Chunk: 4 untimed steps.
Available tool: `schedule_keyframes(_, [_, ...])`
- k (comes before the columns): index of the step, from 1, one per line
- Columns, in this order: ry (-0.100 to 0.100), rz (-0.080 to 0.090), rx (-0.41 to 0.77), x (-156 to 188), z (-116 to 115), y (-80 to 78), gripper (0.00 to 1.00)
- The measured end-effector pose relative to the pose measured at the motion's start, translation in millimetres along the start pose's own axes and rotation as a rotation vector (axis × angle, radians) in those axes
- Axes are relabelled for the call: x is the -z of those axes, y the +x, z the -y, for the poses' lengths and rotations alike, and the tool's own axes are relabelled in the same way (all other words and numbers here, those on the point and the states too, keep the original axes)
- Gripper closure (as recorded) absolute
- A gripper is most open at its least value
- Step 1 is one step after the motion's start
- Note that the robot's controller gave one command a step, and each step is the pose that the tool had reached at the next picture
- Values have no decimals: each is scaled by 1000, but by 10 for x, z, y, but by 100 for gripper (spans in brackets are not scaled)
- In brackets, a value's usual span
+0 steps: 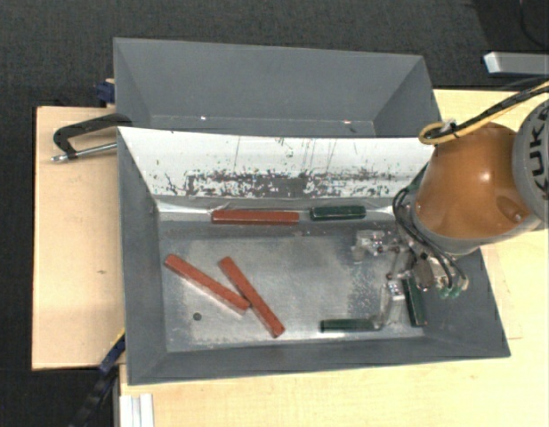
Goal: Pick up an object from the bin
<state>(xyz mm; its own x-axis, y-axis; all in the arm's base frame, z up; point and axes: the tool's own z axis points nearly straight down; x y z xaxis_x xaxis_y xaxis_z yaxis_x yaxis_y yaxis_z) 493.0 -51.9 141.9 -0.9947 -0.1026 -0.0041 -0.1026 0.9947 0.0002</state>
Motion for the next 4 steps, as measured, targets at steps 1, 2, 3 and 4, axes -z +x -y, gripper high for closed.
schedule_keyframes(1, [0, -3, 66, -353, -113, -22, 0])
schedule_keyframes(2, [-1, -3, 44, -709, -48, -5, 100])
schedule_keyframes(3, [-1, -3, 44, -709, -48, -5, 100])
schedule_keyframes(4, [0, 2, 476, -101, 273, -518, 100])
